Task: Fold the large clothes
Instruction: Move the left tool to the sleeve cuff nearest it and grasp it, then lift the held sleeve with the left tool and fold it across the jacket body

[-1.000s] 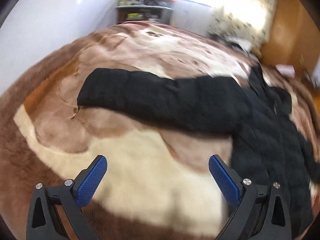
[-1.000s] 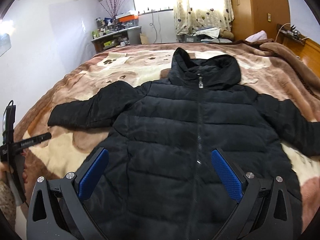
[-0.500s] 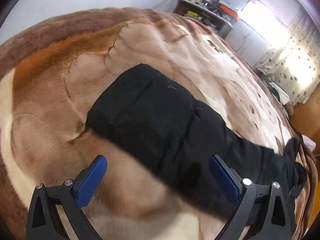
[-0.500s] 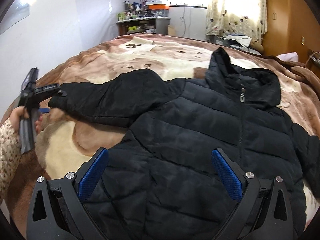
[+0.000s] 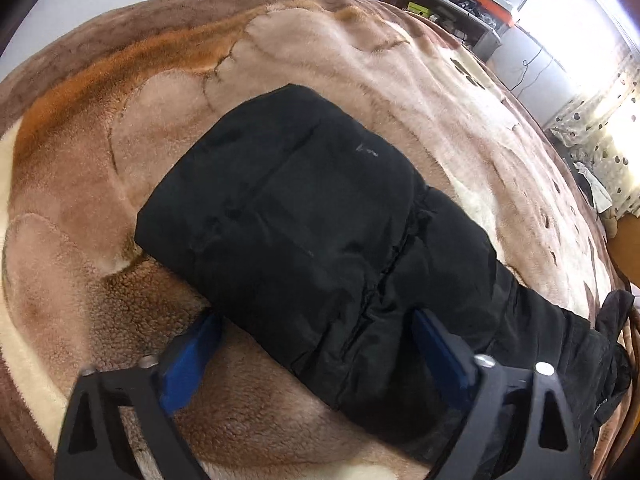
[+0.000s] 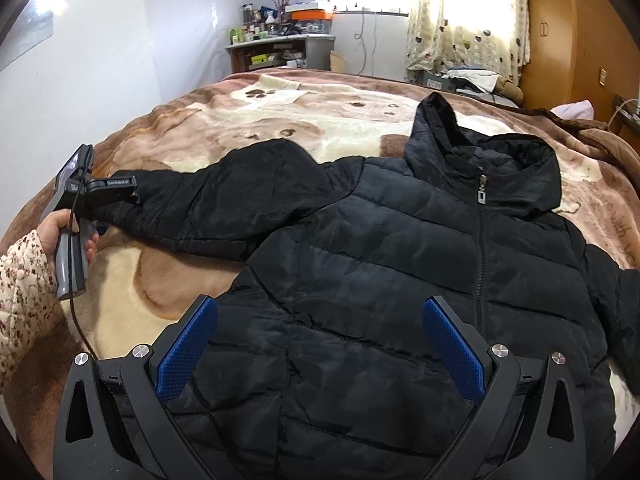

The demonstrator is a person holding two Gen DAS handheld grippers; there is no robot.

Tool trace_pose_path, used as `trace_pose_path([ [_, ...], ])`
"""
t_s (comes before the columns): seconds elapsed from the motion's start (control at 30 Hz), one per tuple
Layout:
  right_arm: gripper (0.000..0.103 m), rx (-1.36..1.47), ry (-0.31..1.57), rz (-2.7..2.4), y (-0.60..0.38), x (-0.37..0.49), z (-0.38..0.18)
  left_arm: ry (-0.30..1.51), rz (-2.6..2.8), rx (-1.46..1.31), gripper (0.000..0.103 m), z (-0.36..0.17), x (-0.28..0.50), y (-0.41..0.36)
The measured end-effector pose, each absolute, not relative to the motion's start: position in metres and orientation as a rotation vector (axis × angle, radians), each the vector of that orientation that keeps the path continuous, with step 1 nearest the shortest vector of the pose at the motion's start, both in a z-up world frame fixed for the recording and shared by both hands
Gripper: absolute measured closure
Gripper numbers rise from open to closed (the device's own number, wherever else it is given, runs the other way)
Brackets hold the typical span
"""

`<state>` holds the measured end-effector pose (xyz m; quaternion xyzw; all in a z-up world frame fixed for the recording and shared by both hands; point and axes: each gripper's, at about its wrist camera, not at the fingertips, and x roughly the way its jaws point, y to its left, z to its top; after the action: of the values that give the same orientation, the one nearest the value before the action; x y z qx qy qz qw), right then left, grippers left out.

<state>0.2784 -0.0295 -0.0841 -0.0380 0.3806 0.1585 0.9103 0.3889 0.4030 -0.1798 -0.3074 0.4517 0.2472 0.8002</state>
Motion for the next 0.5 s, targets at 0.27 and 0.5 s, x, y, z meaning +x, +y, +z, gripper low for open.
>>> trace_pose_path([
  [0.27, 0.001, -0.061, 0.780, 0.291, -0.043, 0.276, -0.077, 0.938, 0.511, -0.541, 0.088, -0.146, 0.389, 0.376],
  [0.5, 0.001, -0.041, 0.733, 0.252, -0.065, 0.269, -0.059, 0.790, 0.414, -0.435, 0.090, -0.087, 0.378, 0.336],
])
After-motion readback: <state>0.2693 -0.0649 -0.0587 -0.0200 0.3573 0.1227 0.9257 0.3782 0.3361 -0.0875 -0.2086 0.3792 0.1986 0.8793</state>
